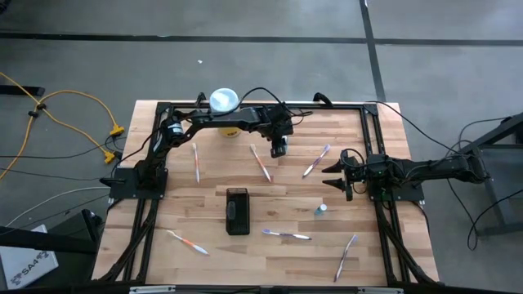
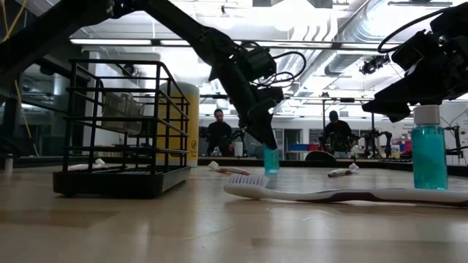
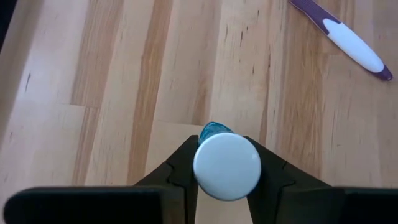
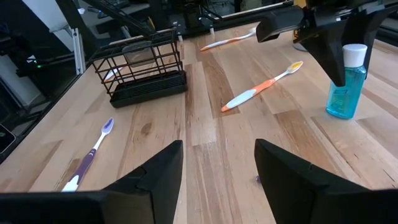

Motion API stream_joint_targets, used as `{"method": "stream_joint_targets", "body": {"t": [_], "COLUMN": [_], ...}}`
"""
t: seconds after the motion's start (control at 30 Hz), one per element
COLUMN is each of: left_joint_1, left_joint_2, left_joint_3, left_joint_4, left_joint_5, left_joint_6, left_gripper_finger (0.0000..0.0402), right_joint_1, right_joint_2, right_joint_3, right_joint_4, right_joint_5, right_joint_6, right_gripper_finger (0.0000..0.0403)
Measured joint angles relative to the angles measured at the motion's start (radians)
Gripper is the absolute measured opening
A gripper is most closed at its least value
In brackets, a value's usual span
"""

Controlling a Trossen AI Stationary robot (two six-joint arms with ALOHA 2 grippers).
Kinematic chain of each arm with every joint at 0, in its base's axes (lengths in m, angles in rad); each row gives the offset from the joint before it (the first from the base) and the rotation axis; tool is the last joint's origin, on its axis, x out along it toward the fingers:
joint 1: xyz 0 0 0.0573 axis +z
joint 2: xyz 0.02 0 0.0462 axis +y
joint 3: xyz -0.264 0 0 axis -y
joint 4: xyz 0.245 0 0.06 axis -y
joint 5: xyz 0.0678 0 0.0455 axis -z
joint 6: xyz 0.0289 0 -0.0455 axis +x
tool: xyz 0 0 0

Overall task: Pick & Place toothbrushing station
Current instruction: Put the top blue mouthwash into the middle section of the black wire organizer

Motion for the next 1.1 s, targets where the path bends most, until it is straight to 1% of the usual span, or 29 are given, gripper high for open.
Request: {"method": "stream_joint_targets", "body": {"t": [0.1, 0.17, 0.3, 0.4, 0.63, 0.8, 0.93, 1.0, 1.1], "left_joint_1": [-0.005, -0.010, -0.028, -0.049, -0.117, -0.178, -0.225, -0.245, -0.274], "left_joint_2": [-0.003, -0.014, -0.062, -0.105, -0.194, -0.256, -0.303, -0.331, -0.377], "left_joint_3": [0.000, 0.000, 0.000, 0.000, 0.000, 0.000, -0.001, -0.013, -0.060], "left_joint_4": [-0.004, -0.018, -0.056, -0.115, -0.256, -0.317, -0.376, -0.390, -0.393], "left_joint_5": [-0.005, -0.027, -0.080, -0.092, -0.096, -0.100, -0.160, -0.175, -0.171], "left_joint_6": [0.000, 0.000, 0.004, -0.006, -0.068, -0.072, -0.086, -0.096, -0.132], "left_gripper_finger": [0.0086, 0.0086, 0.0086, 0.0086, 0.0086, 0.0086, 0.0086, 0.0086, 0.0086], "right_joint_1": [0.000, 0.000, 0.000, 0.000, 0.000, 0.000, 0.000, 0.000, 0.000], "right_joint_2": [0.000, 0.000, 0.000, 0.000, 0.000, 0.000, 0.000, 0.000, 0.000], "right_joint_3": [0.000, 0.000, 0.000, 0.000, 0.000, 0.000, 0.000, 0.000, 0.000], "right_joint_4": [0.000, 0.000, 0.000, 0.000, 0.000, 0.002, 0.002, 0.002, 0.003], "right_joint_5": [0.000, 0.000, 0.000, 0.000, 0.000, 0.000, 0.000, 0.000, 0.001], "right_joint_6": [0.000, 0.000, 0.000, 0.000, 0.000, 0.000, 0.000, 0.000, 0.000], "right_gripper_finger": [0.0192, 0.0192, 0.0192, 0.0192, 0.0192, 0.0192, 0.0192, 0.0192, 0.0192]}}
